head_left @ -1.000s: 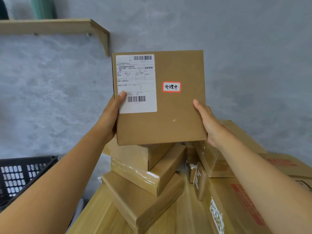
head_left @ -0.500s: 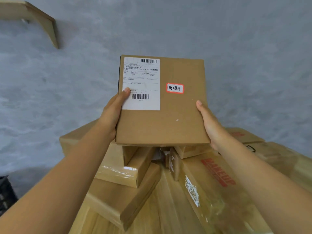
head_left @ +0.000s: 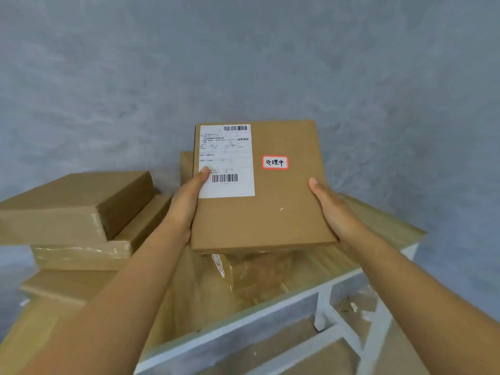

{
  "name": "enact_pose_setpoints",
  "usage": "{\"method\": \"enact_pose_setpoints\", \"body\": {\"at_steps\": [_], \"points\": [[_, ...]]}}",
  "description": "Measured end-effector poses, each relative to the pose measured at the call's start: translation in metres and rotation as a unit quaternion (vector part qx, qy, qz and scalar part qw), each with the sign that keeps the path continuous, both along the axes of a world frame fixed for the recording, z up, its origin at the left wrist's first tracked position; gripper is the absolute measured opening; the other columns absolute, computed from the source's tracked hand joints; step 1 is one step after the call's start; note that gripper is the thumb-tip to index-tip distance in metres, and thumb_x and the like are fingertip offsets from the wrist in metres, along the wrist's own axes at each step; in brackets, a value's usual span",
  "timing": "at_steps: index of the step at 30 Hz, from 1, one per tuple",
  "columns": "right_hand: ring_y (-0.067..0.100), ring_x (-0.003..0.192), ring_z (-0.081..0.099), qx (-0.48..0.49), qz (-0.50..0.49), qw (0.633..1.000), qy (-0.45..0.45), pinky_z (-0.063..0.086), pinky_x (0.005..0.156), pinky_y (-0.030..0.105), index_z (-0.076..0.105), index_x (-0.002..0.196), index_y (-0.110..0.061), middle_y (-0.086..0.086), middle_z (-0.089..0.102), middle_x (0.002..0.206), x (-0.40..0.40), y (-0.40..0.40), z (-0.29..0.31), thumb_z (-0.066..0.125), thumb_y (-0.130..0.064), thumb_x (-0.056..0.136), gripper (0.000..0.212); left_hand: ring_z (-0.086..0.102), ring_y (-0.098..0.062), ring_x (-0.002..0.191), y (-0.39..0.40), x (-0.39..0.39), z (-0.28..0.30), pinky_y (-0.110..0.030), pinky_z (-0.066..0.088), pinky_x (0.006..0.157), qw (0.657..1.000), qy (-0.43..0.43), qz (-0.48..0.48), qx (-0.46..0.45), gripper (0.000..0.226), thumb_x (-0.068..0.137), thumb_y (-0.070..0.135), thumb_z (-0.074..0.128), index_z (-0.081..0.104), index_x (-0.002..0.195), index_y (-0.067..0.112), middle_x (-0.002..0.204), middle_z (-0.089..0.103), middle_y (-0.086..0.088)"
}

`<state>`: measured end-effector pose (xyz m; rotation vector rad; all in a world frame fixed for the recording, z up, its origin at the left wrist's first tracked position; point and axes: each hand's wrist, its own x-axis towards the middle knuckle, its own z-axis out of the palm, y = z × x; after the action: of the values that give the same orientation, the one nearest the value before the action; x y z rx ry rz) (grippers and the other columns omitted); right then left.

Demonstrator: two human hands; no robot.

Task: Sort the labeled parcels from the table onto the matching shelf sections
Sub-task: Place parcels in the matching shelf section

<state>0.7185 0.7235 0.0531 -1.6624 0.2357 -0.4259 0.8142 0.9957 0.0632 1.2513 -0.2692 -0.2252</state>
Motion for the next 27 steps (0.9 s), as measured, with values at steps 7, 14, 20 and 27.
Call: {"method": "enact_pose_setpoints", "body": {"at_steps": [7,14,20,27], "points": [[0.012,0.101,0.071,-0.004,-0.082,0.997,-0.012,0.055,0.092,0.034,0.064,0.127,-0.028,-0.006,0.073,0.115,-0.087,-0.069,-0.018,0.052,-0.063,0.092,0.051,0.07,-0.029,0.107,-0.089,-0.035,-0.011,-0.051,0.05,0.1,0.996,-0.016,-0.084,0.038,0.06,0.073,0.064,0.074,0.071,0.121,0.028,0.119,0.073,-0.004],[0.015,0.107,0.067,-0.017,-0.227,0.974,-0.015,0.052,0.096,0.036,0.06,0.131,-0.029,-0.005,0.069,0.122,-0.166,-0.134,-0.009,0.049,-0.064,0.092,0.054,0.072,-0.028,0.102,-0.204,-0.055,0.004,-0.047,0.054,0.096,0.976,-0.014,-0.211,0.05,0.056,0.077,0.064,0.071,0.07,0.12,0.029,0.114,0.075,-0.004],[0.016,0.106,0.068,-0.007,-0.372,0.928,-0.001,0.051,0.099,0.04,0.061,0.129,-0.033,-0.006,0.07,0.12,-0.264,-0.183,-0.006,0.051,-0.068,0.089,0.054,0.073,-0.027,0.1,-0.326,-0.104,0.009,-0.046,0.054,0.094,0.936,-0.018,-0.347,0.052,0.045,0.085,0.06,0.065,0.071,0.117,0.028,0.112,0.075,-0.004],[0.011,0.096,0.068,0.002,-0.531,0.847,0.02,0.051,0.078,0.03,0.062,0.116,-0.036,-0.012,0.07,0.107,-0.422,-0.211,-0.015,0.05,-0.07,0.089,0.045,0.071,-0.026,0.105,-0.447,-0.23,-0.003,-0.05,0.05,0.102,0.867,-0.027,-0.494,0.063,0.054,0.08,0.063,0.068,0.068,0.123,0.03,0.114,0.074,-0.001]]}}
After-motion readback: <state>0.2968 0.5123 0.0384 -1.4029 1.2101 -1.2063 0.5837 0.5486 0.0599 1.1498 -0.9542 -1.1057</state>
